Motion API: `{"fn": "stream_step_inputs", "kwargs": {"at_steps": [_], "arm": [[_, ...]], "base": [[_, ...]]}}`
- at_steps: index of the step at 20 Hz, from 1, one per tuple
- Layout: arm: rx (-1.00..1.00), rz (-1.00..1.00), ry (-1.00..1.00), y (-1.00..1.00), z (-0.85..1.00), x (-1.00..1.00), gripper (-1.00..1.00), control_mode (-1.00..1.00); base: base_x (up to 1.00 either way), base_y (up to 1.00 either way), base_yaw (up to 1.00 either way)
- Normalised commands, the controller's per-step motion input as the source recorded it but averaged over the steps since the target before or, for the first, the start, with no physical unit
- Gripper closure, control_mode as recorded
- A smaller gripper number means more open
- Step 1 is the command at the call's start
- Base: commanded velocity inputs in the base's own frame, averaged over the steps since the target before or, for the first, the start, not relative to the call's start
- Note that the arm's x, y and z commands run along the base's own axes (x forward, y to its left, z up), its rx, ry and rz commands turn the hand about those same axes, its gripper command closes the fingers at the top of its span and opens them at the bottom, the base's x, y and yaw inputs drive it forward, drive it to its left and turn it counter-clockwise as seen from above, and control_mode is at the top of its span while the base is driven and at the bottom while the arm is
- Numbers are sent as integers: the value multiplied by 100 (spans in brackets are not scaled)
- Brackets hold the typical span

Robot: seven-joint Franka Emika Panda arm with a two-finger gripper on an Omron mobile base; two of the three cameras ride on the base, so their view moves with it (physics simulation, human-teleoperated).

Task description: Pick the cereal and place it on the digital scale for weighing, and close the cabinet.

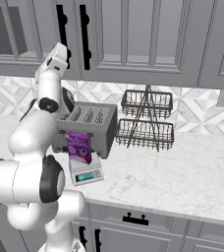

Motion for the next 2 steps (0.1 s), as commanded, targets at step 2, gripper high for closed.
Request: {"fn": "stream_step_inputs", "kwargs": {"at_steps": [2], "arm": [[1, -3, 1, -29, 0, -11, -100, -100]], "base": [[0, 0, 0]]}}
